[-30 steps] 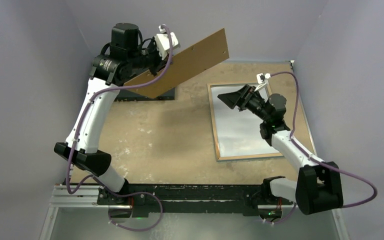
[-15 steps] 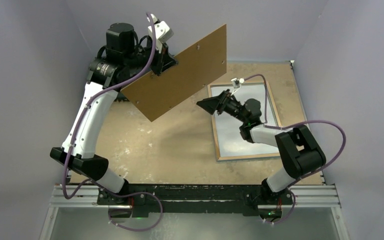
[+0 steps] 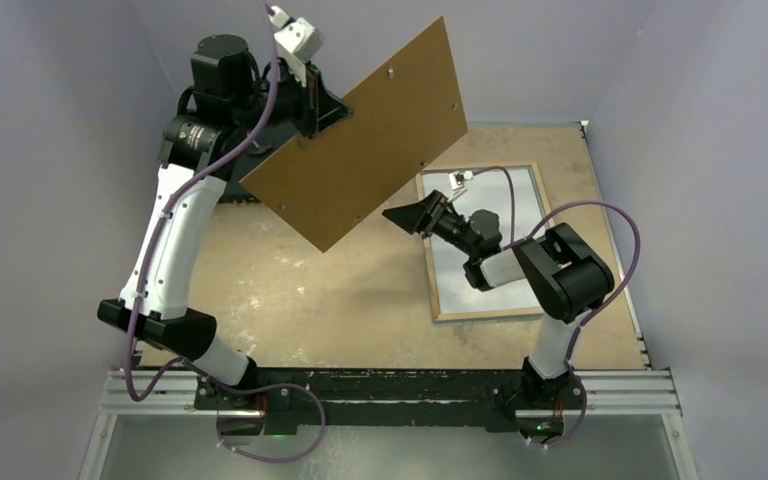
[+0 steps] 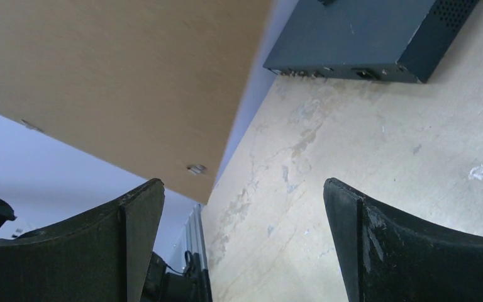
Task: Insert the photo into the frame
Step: Turn over the photo frame item at the center of the board.
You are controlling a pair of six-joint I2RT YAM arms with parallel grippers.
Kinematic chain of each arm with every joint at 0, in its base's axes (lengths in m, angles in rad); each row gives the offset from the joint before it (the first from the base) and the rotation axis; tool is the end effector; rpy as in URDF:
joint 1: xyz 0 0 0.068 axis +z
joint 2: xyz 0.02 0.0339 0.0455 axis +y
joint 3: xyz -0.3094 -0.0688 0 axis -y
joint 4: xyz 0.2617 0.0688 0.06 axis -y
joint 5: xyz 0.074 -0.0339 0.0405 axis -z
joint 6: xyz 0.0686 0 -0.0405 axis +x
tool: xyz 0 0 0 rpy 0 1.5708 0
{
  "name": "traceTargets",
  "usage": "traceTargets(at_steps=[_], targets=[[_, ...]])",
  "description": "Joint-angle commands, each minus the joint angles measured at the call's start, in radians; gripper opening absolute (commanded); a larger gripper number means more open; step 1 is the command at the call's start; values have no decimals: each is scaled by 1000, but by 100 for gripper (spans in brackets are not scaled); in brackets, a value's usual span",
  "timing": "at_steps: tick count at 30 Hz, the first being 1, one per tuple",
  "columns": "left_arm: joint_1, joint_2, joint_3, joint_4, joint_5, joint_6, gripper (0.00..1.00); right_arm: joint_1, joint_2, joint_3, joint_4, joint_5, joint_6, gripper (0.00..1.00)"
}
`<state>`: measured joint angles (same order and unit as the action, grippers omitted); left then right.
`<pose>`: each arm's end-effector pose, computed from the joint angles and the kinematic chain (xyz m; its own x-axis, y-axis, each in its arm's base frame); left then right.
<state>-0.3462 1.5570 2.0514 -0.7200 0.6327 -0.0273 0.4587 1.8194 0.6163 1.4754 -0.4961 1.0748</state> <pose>0.3095 -0.1548 0.5709 -0.2326 0.0605 -0.9707 0.8097 0.5649 -0.1588 0.3223 0.1956 0.2269 -0.5893 0.5716 -0.5710 -0.5930 0.1739 0.7862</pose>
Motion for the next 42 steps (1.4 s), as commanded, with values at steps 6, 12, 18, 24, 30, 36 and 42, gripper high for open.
traceTargets(at_steps=[6, 12, 18, 24, 30, 36, 42], targets=[[130, -10, 52, 259, 148, -323, 0, -2, 38, 74, 607, 82, 99, 99], [163, -25, 1, 336, 181, -418, 0, -2, 13, 151, 628, 93, 99, 99], [175, -38, -38, 368, 195, -448, 0, -2, -32, 282, 626, 53, 155, 99], [186, -52, -64, 403, 201, -480, 0, -8, -36, 321, 626, 69, 220, 97], [239, -71, -104, 429, 167, -467, 0, -15, -94, 279, 627, 51, 266, 81], [377, -89, -250, 546, 148, -560, 0, -39, -204, 191, 625, 82, 281, 56], [397, -120, -374, 636, 135, -630, 0, -39, -173, 268, 625, 31, 364, 19]])
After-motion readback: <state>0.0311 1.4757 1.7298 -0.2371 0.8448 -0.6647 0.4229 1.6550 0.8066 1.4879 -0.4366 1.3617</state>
